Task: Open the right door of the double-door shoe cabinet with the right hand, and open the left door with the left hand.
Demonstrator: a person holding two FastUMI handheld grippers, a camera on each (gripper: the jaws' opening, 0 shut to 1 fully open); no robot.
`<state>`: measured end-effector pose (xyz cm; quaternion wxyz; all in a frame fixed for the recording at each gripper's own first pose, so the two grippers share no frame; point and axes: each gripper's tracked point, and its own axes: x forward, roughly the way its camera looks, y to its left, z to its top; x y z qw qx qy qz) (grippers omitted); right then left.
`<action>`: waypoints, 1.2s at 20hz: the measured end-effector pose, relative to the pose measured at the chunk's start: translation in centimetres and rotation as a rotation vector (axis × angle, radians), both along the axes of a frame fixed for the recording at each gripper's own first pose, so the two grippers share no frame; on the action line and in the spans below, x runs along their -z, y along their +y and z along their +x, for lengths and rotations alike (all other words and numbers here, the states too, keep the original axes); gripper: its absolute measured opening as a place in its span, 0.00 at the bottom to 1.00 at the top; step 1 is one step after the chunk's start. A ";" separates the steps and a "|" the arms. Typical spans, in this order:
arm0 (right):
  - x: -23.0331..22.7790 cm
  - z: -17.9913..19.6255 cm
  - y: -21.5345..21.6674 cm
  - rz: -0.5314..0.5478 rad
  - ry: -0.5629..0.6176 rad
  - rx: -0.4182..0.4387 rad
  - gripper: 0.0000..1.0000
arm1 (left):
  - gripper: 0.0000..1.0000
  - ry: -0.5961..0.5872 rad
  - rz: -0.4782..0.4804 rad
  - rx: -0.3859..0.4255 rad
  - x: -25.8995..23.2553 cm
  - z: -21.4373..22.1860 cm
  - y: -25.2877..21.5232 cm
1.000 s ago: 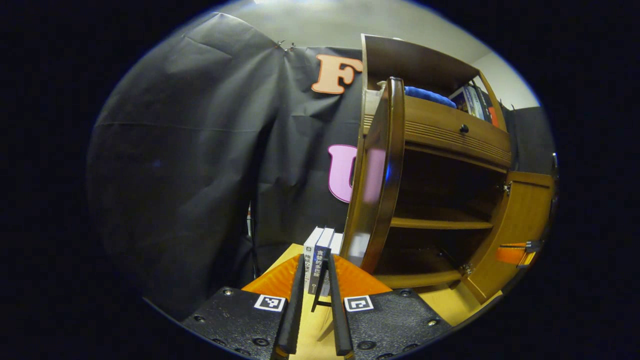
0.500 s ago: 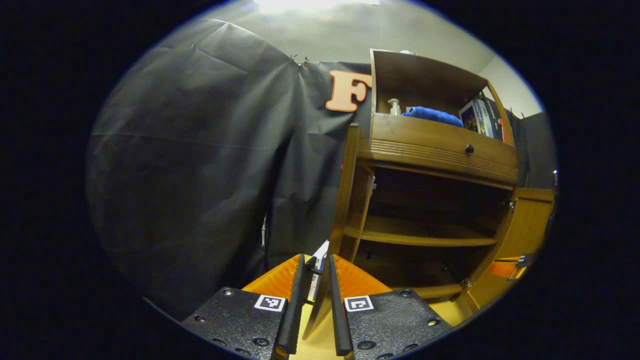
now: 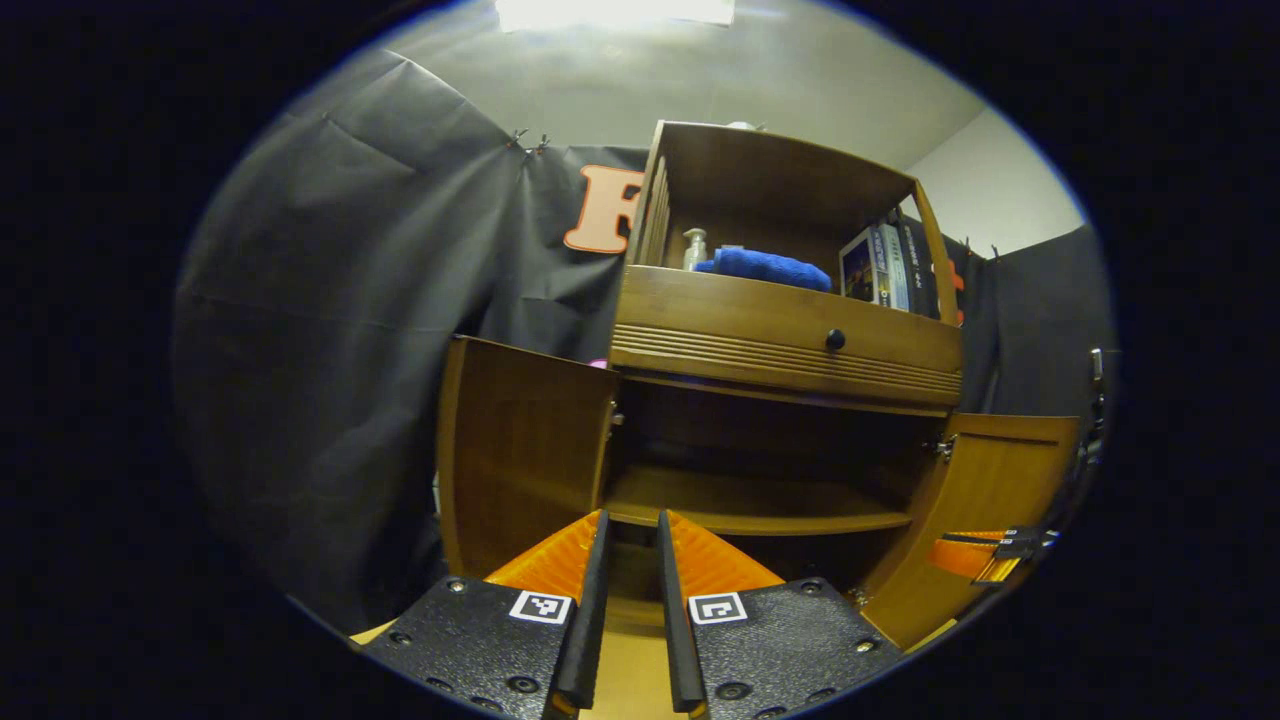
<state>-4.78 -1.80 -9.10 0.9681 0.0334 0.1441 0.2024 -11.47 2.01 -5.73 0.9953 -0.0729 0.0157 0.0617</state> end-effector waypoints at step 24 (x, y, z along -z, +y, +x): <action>-7.1 -0.4 -2.0 -0.030 -0.170 0.246 0.84 | 0.98 -0.010 0.038 0.246 0.0 7.6 -9.2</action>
